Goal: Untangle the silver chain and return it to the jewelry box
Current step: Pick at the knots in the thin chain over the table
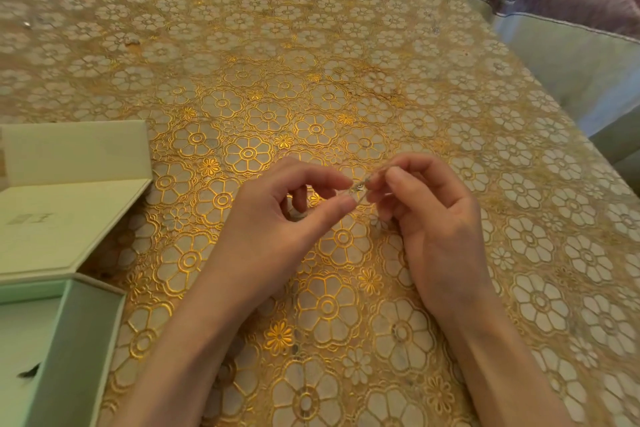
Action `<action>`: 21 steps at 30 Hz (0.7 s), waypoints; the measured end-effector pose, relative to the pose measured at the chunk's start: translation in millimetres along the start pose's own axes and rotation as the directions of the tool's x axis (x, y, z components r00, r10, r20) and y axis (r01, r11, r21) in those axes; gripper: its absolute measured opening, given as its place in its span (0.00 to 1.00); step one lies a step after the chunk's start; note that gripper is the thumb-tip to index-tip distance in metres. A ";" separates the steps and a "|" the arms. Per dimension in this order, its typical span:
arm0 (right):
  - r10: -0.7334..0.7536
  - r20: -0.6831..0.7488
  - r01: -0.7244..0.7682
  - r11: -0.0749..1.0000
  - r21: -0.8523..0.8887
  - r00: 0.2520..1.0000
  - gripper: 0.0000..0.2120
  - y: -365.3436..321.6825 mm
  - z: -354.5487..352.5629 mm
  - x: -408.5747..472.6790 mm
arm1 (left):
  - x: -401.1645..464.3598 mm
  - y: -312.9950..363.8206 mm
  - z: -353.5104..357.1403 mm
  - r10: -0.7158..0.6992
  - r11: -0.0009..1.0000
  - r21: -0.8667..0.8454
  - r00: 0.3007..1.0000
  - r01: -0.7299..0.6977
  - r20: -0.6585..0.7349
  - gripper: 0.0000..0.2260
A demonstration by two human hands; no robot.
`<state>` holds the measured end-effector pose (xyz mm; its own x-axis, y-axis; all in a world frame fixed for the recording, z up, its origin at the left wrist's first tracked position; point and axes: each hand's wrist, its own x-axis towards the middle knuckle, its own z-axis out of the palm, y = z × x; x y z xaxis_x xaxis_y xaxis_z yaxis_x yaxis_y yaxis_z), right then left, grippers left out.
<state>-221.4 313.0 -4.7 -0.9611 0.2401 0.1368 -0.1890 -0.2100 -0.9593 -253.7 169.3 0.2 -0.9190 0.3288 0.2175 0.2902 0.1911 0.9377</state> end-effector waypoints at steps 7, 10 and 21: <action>0.042 -0.045 -0.039 0.997 0.060 0.998 0.08 -0.5 -1.0 1.4 | -0.3 0.5 2.0 -0.002 1.000 -0.026 0.999 0.001 -0.047 0.02; 0.022 -0.021 -0.021 0.998 0.054 1.000 0.07 -0.6 -1.3 0.6 | -0.3 -1.1 -0.5 -0.008 0.999 -0.047 0.998 0.005 -0.064 0.03; -0.083 0.070 0.094 0.978 -0.184 0.994 0.05 -0.3 5.6 -2.3 | -0.5 3.0 3.0 0.114 0.989 0.096 0.993 -0.110 -0.035 0.04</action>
<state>-220.2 307.1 -3.3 -0.9538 0.1902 0.2326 -0.2385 -0.0084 -0.9711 -251.6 172.5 2.1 -0.8887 0.3162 0.3320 0.4139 0.2421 0.8775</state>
